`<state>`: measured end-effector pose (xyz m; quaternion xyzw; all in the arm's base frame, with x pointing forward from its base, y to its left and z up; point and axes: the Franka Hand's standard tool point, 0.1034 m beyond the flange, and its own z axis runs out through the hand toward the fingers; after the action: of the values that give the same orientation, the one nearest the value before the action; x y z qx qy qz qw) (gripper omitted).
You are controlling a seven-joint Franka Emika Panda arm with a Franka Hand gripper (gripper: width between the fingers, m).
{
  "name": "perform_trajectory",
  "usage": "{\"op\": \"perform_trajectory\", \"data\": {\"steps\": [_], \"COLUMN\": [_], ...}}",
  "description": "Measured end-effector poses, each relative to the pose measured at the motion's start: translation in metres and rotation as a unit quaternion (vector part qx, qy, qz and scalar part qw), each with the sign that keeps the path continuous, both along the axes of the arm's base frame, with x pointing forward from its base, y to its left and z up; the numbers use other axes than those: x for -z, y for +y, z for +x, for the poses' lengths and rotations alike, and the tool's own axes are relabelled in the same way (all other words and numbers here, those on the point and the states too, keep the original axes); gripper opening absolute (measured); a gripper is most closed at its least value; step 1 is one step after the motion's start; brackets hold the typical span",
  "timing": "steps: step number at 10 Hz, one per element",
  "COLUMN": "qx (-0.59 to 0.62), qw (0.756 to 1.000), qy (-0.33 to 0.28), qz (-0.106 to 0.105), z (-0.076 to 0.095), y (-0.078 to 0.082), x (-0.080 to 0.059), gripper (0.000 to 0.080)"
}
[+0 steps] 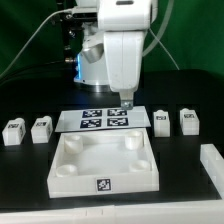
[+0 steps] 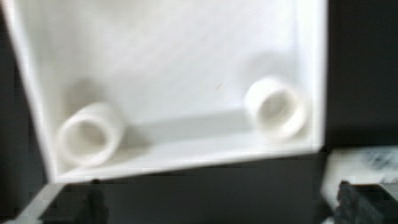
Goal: Assemble one leg
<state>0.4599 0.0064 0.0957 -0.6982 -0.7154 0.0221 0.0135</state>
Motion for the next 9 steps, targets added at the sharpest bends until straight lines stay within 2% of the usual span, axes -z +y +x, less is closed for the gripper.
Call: {"op": "perform_trajectory", "data": {"steps": [2,6,7,9], "qx": [-0.03,-0.013,-0.008,-0.006], "qw": [1.0,0.999,0.999,0.999], "qy": [0.006,0.025,0.025,0.022], "qz": [0.008,0.021,0.022,0.023], "z": [-0.019,-0.033,-0.031,-0.03], "y": [-0.019,-0.024,-0.024,-0.024], "x": [0.025,0.078,0.085,0.088], "gripper": [0.065,0.065,0.065,0.065]}}
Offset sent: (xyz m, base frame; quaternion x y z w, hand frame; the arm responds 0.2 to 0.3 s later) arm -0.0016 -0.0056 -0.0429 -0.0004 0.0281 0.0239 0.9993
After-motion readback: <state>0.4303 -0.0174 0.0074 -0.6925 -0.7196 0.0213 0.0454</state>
